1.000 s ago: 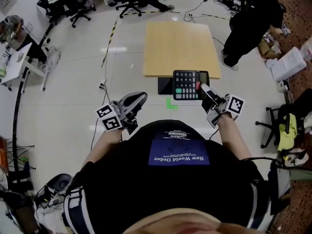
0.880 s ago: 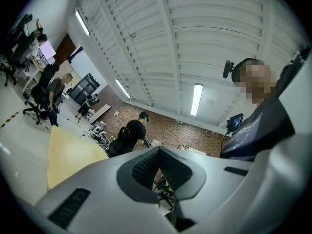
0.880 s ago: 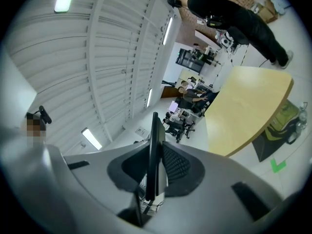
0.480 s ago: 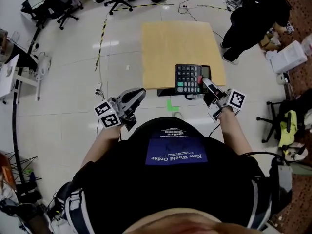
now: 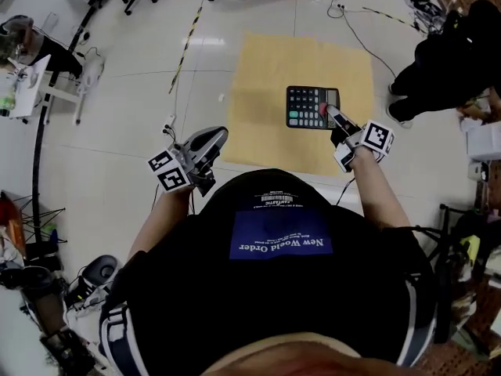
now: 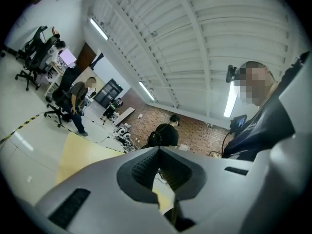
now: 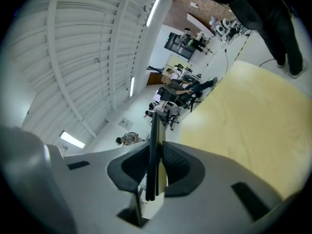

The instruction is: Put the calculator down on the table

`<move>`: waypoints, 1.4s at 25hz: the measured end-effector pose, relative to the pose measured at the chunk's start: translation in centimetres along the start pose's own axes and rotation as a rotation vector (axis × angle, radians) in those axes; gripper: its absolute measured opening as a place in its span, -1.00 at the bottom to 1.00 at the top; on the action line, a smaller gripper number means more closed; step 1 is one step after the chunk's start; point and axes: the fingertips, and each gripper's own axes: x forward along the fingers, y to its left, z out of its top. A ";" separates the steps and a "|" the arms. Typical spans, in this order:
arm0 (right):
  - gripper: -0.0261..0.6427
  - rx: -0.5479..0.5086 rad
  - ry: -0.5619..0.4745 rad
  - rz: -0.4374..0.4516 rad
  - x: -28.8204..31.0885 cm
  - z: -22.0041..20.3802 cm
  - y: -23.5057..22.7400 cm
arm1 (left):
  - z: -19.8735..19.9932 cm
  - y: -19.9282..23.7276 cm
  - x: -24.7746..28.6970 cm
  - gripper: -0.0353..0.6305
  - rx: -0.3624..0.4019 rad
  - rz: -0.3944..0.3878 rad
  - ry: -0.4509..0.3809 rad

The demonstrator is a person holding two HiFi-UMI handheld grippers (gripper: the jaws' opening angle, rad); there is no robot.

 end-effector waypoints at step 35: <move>-0.37 -0.111 0.094 -0.477 10.2 0.4 -19.6 | -4.5 9.4 3.6 -0.88 -0.237 -0.015 0.169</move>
